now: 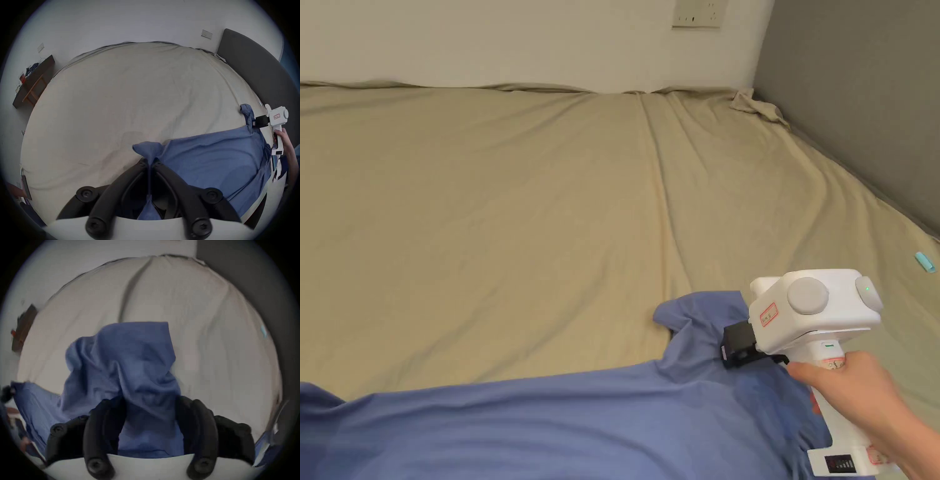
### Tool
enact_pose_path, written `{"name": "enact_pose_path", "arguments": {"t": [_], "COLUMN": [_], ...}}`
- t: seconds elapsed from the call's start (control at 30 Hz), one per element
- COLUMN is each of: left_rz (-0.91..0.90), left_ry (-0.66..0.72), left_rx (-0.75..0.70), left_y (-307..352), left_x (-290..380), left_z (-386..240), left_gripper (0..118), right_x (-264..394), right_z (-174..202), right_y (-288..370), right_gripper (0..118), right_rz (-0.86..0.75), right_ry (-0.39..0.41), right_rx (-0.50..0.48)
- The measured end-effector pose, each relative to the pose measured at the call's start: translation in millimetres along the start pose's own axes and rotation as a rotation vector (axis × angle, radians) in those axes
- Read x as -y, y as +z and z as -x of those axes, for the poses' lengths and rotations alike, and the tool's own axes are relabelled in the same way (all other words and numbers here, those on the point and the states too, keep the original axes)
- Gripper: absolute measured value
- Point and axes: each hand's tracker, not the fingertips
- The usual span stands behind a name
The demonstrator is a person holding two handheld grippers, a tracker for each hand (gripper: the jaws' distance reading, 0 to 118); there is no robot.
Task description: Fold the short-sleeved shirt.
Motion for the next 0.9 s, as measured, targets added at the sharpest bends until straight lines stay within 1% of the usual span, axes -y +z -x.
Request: {"name": "enact_pose_path", "arguments": {"t": [0.03, 0.07, 0.1, 0.13, 0.17, 0.2, 0.3, 0.33, 0.37, 0.43, 0.5, 0.57, 0.67, 0.7, 0.77, 0.87, 0.9], "left_rz": [0.003, 0.002, -0.001, -0.001, -0.003, -0.009, -0.044, -0.057, -0.069, -0.104, -0.109, -0.116, -0.096, -0.075, 0.000, 0.100, 0.130], "left_ry": [-0.004, -0.009, -0.014, -0.016, -0.016, -0.013, 0.007, 0.016, 0.024, 0.035, 0.033, 0.033, 0.039, 0.038, 0.043, 0.034, 0.036], "left_rx": [0.002, 0.002, 0.000, 0.000, 0.000, -0.001, 0.023, 0.033, 0.037, 0.039, 0.050, 0.048, 0.016, 0.003, -0.008, -0.010, -0.004], "left_y": [0, 0, -1, 1, 4, 8, 28, 38, 48, 70, 89, 107, 127, 127, 123, 107, 100], "left_x": [0, 0, -3, -3, -4, -4, -3, 0, 6, 21, 38, 62, 97, 112, 138, 171, 178], "left_z": [-2, -3, -2, -3, -3, -3, 3, 6, 8, 13, 17, 19, 14, 14, 11, 10, 16], "left_gripper": [1, 1, 1, 1, 1, 1, 1, 1, 1, 1, 1, 1, 1, 1, 1, 1, 1], "right_x": [-1, -7, -6, -7, -2, 6, 20, 20, 27, 51, 74, 112, 170, 191, 227, 263, 271], "right_z": [6, -1, 2, 5, 10, 15, 14, 8, 8, 10, 5, 4, -1, -6, -8, -19, -22], "right_y": [7, -3, 2, 5, 16, 29, 66, 80, 95, 136, 164, 191, 206, 207, 203, 182, 176], "right_gripper": [26, 3, 3, 3, 3, 3, 3, 3, 3, 3, 3, 3, 3, 3, 3, 3, 3], "right_rz": [-0.002, -0.003, -0.040, -0.045, -0.074, -0.093, -0.196, -0.221, -0.253, -0.328, -0.392, -0.422, -0.419, -0.405, -0.357, -0.252, -0.226], "right_ry": [0.033, 0.063, 0.065, 0.101, 0.142, 0.150, 0.114, 0.105, 0.115, 0.150, 0.153, 0.162, 0.158, 0.143, 0.109, 0.080, 0.066], "right_rx": [0.010, -0.045, -0.023, 0.014, 0.025, 0.034, -0.019, -0.043, -0.050, -0.027, -0.039, -0.042, -0.052, -0.061, -0.078, -0.076, -0.092]}}
